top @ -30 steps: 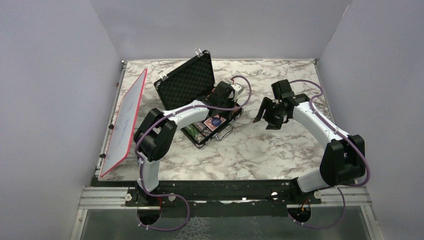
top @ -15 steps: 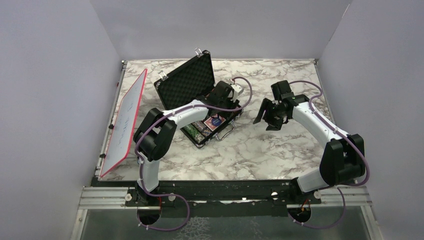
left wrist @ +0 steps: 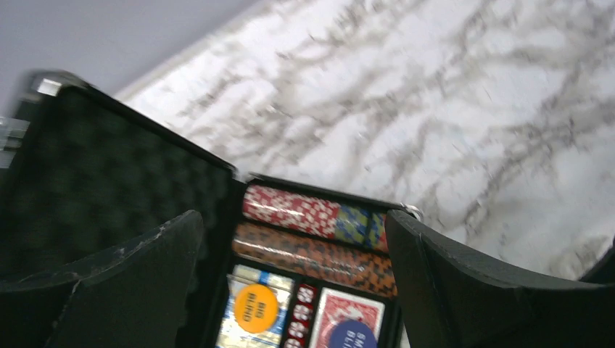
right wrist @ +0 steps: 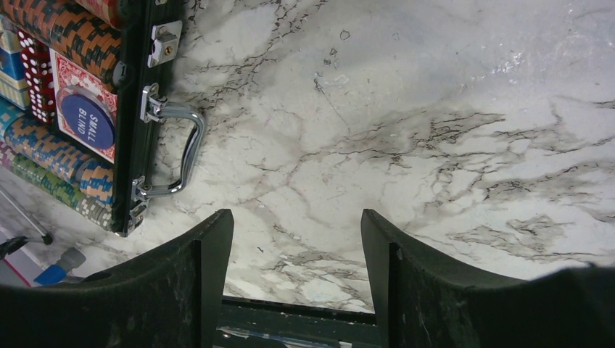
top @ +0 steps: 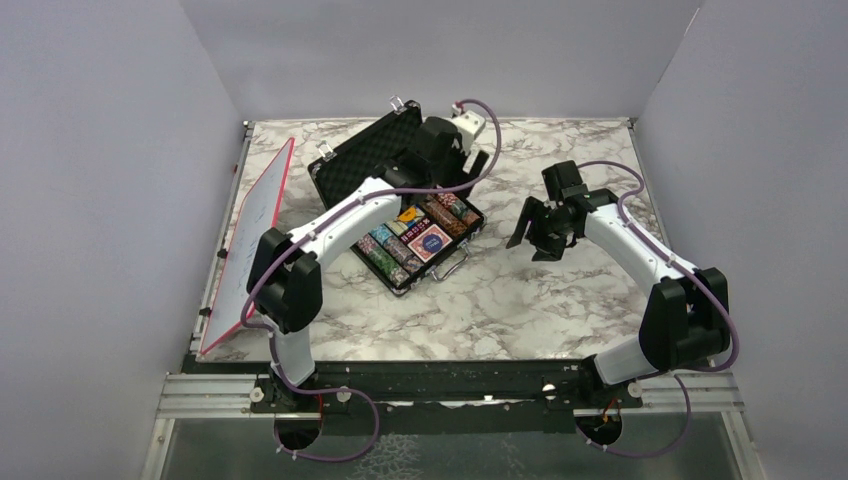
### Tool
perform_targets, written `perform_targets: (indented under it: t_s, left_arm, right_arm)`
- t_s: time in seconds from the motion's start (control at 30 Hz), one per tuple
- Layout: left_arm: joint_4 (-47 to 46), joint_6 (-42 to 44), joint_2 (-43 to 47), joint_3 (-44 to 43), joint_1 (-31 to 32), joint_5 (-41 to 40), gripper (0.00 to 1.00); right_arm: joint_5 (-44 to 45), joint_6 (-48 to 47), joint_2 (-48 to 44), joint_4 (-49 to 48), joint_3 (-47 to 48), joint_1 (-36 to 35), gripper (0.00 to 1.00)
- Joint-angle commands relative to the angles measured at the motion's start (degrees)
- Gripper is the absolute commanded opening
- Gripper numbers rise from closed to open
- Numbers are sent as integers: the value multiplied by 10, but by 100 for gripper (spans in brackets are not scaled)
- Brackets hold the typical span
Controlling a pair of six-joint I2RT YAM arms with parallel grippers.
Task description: Pack up texas hold em set
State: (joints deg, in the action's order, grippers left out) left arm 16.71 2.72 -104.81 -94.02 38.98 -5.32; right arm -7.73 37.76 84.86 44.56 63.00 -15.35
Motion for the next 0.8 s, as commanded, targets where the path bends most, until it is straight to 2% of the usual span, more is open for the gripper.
perform_targets:
  t_s: [0.0, 0.2, 0.37, 0.5, 0.63, 0.77]
  left_arm:
    - [35, 70, 35, -52, -14, -129, 99]
    - [89, 87, 9, -128, -55, -193, 99]
    - [150, 34, -30, -195, -96, -160, 99]
    - [183, 8, -63, -227, -110, -170, 99]
    - [221, -15, -90, -243, -134, -171, 99]
    - [227, -9, -89, -211, -136, -174, 99]
  right_arm:
    - [-11, -12, 8, -13, 9, 0, 67]
    - [-26, -17, 10, -21, 6, 0, 67]
    - [-28, -20, 8, -23, 7, 0, 67]
    - [-30, -19, 3, -22, 4, 0, 67]
    - [-29, -19, 0, -24, -1, 0, 67]
    - [-30, -18, -3, -23, -4, 0, 67]
